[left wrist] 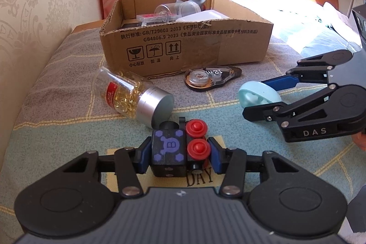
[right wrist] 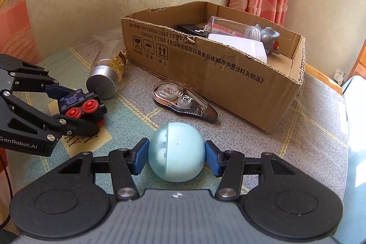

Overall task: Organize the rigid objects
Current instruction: 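Grasp the black block train car with the left gripper while the right gripper grasps the blue case, then carry the blue case into the box with the right gripper while the left gripper carries the train car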

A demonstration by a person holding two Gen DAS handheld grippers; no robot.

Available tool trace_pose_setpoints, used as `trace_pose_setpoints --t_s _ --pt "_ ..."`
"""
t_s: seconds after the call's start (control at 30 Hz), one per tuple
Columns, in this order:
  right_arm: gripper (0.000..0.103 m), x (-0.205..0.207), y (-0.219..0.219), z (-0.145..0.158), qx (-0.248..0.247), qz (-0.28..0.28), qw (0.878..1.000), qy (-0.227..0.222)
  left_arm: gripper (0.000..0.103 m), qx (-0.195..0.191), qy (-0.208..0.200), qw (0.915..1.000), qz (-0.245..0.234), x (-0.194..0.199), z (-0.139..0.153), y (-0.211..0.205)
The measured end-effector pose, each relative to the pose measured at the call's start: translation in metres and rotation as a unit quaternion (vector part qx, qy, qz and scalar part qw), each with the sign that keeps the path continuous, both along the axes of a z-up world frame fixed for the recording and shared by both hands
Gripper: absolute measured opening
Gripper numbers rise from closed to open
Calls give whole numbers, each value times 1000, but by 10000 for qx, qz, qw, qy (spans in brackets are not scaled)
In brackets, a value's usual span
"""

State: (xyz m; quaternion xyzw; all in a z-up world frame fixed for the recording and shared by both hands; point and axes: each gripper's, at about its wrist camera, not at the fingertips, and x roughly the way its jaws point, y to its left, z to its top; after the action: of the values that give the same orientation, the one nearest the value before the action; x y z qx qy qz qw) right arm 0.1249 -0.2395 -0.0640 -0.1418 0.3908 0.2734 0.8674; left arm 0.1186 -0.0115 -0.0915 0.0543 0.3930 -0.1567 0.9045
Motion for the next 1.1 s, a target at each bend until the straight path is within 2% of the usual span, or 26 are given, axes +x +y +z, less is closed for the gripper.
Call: trace_pose_setpoints --t_s 0.17,0.47,0.7,0.93,1.1 --pt "58 -8 -5 1 -6 -274 9996 34 49 -3 -31 9997 -253 -5 0 -7" --pt "60 -6 -2 -1 76 -423 9991 13 49 48 30 9997 -234 -4 1 -9" --pt "58 -9 1 3 -125 -472 9988 10 49 20 110 9994 -319 -3 4 -9" --pt "58 -14 -1 11 -352 -453 9984 25 49 115 3 9987 -497 -8 21 -12" --pt "58 -17 -5 27 -441 -343 9984 -85 49 174 -114 9981 -577 -7 40 -15"
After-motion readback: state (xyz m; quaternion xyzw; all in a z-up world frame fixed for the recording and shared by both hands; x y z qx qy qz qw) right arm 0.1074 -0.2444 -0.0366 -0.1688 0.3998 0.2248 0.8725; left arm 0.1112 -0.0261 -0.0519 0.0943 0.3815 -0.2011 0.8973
